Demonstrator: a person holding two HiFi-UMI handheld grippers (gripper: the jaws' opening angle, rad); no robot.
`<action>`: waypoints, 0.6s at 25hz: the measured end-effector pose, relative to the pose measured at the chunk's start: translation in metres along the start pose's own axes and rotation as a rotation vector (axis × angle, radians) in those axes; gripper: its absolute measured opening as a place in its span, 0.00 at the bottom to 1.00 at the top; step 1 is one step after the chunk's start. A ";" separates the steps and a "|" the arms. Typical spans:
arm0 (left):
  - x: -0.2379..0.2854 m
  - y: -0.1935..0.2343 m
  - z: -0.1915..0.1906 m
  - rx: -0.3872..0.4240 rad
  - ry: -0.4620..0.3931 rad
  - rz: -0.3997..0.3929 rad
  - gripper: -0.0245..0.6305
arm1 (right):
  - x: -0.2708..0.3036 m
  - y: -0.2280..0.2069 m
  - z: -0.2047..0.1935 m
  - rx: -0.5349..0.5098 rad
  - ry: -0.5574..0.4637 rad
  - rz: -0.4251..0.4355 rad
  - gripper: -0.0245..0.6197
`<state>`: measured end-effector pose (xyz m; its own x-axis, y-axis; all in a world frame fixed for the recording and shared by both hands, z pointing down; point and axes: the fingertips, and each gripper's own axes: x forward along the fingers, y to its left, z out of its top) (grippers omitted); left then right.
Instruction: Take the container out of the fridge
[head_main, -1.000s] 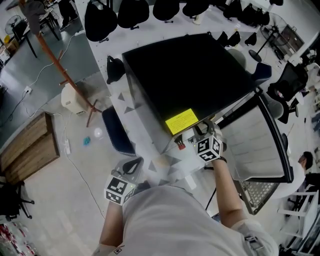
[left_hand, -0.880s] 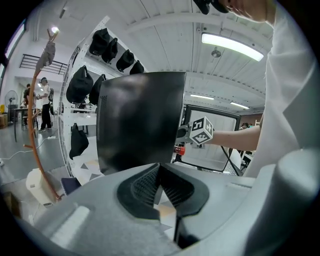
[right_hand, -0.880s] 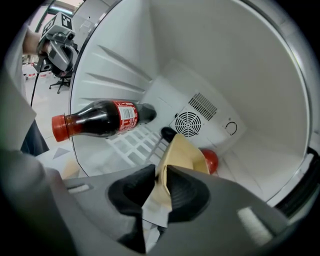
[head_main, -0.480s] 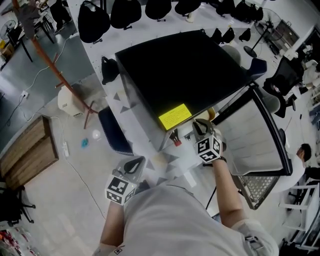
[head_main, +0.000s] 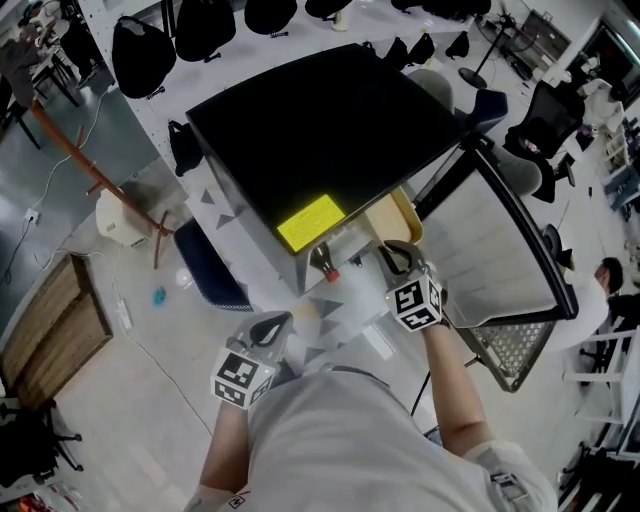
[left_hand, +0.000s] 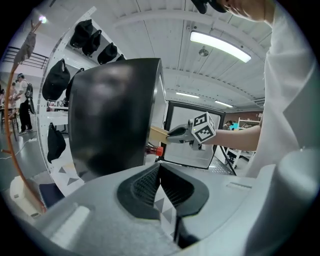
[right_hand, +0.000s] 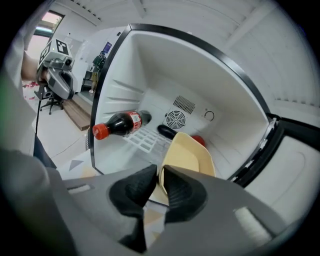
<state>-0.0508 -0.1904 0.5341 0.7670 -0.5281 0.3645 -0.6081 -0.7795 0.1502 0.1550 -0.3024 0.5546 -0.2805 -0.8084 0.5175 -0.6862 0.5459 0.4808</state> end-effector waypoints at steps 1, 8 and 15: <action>0.004 -0.004 0.001 0.005 0.002 -0.014 0.05 | -0.006 -0.001 -0.002 0.012 -0.003 -0.006 0.11; 0.027 -0.029 0.006 0.043 0.023 -0.115 0.05 | -0.047 0.001 -0.017 0.105 -0.023 -0.039 0.11; 0.051 -0.052 0.011 0.077 0.047 -0.224 0.05 | -0.092 0.006 -0.027 0.227 -0.048 -0.085 0.11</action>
<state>0.0221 -0.1801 0.5351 0.8693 -0.3246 0.3728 -0.4055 -0.8996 0.1624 0.1948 -0.2190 0.5288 -0.2433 -0.8616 0.4455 -0.8402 0.4167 0.3471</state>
